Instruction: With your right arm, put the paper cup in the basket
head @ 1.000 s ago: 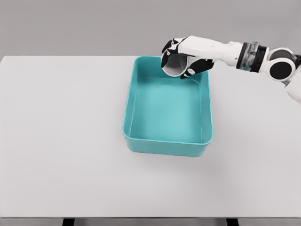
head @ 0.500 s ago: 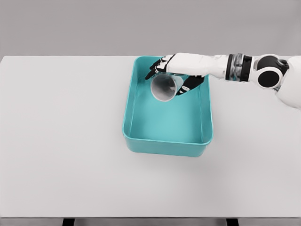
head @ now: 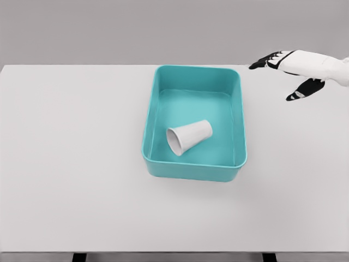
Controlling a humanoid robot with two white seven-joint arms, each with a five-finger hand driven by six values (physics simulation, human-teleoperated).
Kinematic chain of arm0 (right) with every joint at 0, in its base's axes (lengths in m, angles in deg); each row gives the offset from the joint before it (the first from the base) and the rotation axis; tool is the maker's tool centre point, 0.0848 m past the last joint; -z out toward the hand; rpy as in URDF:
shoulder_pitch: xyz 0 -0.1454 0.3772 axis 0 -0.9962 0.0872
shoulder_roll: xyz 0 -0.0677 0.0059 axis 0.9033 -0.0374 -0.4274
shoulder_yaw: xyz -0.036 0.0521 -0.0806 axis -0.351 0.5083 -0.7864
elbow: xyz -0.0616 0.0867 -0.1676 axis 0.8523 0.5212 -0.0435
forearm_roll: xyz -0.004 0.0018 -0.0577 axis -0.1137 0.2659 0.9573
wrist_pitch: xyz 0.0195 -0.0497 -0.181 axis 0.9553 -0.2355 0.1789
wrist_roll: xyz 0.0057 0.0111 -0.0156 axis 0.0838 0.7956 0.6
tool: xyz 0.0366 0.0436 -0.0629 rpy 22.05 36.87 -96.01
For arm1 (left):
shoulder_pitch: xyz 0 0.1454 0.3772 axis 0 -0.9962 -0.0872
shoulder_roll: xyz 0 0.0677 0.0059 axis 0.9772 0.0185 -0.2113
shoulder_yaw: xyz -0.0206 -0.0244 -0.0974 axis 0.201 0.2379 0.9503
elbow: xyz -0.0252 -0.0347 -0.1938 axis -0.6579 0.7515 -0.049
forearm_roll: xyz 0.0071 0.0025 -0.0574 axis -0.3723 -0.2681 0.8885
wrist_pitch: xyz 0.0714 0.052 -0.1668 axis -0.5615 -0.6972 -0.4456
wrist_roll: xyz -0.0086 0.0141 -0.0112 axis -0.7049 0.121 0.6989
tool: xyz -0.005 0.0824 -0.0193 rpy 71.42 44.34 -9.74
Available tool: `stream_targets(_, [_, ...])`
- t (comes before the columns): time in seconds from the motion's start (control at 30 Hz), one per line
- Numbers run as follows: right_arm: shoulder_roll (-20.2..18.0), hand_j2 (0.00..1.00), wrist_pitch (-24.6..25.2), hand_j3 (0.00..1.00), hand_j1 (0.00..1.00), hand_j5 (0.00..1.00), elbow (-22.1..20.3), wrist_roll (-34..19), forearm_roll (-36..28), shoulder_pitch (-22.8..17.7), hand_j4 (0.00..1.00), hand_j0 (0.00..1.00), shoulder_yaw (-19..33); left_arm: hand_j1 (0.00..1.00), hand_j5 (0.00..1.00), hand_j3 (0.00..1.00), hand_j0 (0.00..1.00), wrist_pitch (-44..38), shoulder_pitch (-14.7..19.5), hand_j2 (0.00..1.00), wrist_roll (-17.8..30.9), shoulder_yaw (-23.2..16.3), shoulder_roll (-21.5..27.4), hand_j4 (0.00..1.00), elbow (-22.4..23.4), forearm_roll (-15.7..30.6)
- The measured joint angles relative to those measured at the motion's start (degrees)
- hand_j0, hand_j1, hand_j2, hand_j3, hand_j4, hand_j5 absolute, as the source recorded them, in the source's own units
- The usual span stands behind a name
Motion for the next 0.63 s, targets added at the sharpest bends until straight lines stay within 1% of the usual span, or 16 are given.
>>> stream_targets(0.03, [-0.71,1.0,0.0,1.0,1.0,1.0,-0.05,-0.12,0.72,0.0,1.0,1.0,-0.02,1.0,1.0,1.0,1.0,0.0,0.0,1.0,0.0,0.0,0.0,1.0,0.0,0.0])
stream_targets(0.07, [-1.24,1.0,0.01,1.0,1.0,1.0,-0.12,-0.2,2.88,-0.18,1.0,1.0,-0.02,1.0,1.0,1.0,1.0,0.0,0.0,1.0,0.0,0.0,0.0,1.0,0.0,0.0])
stream_targets(0.1, [-1.61,1.0,0.01,1.0,1.0,1.0,-0.18,-0.28,6.17,-0.36,1.0,1.0,-0.06,1.0,1.0,1.0,1.0,0.0,0.0,1.0,0.0,0.0,0.0,1.0,0.0,0.0])
stream_targets(0.13, [-1.75,1.0,0.01,1.0,1.0,1.0,-0.22,-0.33,10.18,-1.66,1.0,1.0,-0.14,1.0,1.0,1.0,1.0,0.0,0.0,1.0,0.0,0.0,0.0,1.0,0.0,0.0])
stream_targets(0.2, [-1.85,1.0,0.0,1.0,1.0,1.0,-0.26,-0.4,17.11,-1.94,1.0,1.0,-0.23,1.0,1.0,1.0,1.0,-0.01,0.0,1.0,0.0,0.0,0.0,1.0,0.0,0.0])
stream_targets(0.27, [-1.93,1.0,0.01,1.0,1.0,1.0,-0.42,-0.44,21.01,-1.67,1.0,1.0,-0.28,1.0,1.0,1.0,1.0,-0.01,0.0,1.0,0.0,0.0,0.0,1.0,0.01,0.0])
stream_targets(0.4, [-1.99,1.0,0.02,1.0,1.0,1.0,-1.6,-0.45,23.99,-0.88,1.0,1.0,-0.21,1.0,1.0,1.0,1.0,-0.01,0.0,1.0,0.0,-0.01,0.0,1.0,0.06,0.0])
stream_targets(0.5, [-1.91,1.0,0.02,1.0,1.0,1.0,-2.01,-0.46,24.66,-1.14,1.0,1.0,-0.06,1.0,1.0,1.0,1.0,-0.06,-0.61,1.0,0.0,-0.01,0.0,1.0,0.39,0.0])
stream_targets(0.63, [-2.03,1.0,0.02,1.0,1.0,1.0,-2.19,-0.48,24.95,-1.67,1.0,1.0,0.0,1.0,1.0,1.0,1.0,-0.15,-0.62,1.0,0.0,-0.01,0.0,1.0,0.49,0.01])
